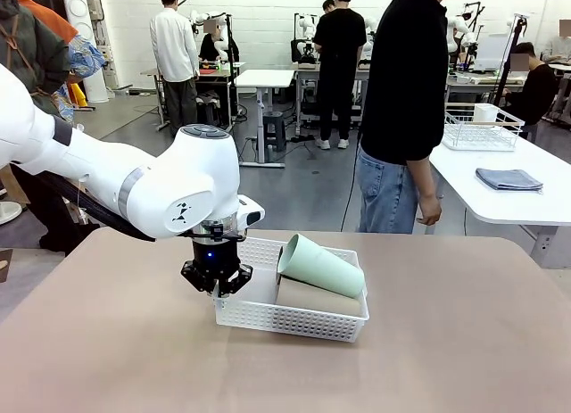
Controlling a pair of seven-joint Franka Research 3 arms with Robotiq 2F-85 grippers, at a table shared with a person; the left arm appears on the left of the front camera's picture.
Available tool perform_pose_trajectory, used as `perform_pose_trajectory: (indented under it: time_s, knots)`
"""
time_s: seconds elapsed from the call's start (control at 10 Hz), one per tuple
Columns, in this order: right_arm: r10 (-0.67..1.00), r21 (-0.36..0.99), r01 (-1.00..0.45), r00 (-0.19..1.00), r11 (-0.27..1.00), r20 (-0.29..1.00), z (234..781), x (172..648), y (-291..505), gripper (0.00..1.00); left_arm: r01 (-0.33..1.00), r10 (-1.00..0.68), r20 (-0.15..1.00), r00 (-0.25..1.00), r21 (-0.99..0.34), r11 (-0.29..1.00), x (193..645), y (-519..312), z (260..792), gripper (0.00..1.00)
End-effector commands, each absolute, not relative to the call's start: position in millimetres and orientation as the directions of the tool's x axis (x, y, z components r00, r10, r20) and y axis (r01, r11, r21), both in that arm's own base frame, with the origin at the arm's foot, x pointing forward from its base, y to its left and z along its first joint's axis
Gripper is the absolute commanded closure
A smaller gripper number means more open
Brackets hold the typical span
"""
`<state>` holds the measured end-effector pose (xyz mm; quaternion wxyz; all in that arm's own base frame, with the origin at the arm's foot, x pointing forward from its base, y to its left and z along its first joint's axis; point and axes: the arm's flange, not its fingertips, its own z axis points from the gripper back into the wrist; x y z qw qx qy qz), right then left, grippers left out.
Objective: Clean and organize the cups into the basket.
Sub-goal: Move the Organizing basket back to the left side of the table.
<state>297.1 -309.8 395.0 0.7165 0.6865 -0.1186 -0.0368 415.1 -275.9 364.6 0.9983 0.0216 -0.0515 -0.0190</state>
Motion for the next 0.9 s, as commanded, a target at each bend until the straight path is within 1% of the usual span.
perform_pose_trajectory:
  time_s: [0.0,0.4,0.5,0.6,0.8]
  knots:
    - [-0.217,0.993,-0.110,0.969,0.051,0.118,395,296,-310,0.00,0.033,-0.038,0.111,0.993,0.051,0.998,414,-278,366,1.00]
    - [-0.217,0.993,-0.110,0.969,0.051,0.118,395,296,-310,0.00,0.033,-0.038,0.111,0.993,0.051,0.998,414,-278,366,1.00]
    - [-0.217,0.993,-0.110,0.969,0.051,0.118,395,296,-310,0.00,0.036,-0.040,0.102,0.994,0.045,0.998,415,-276,365,0.95]
    - [-0.217,0.993,-0.110,0.969,0.051,0.118,395,296,-310,0.00,0.036,-0.037,0.074,0.997,0.020,0.999,420,-250,362,0.96]
    - [-0.217,0.993,-0.110,0.969,0.051,0.118,395,296,-310,0.00,0.043,-0.042,0.080,0.996,-0.010,0.999,413,-178,367,0.96]
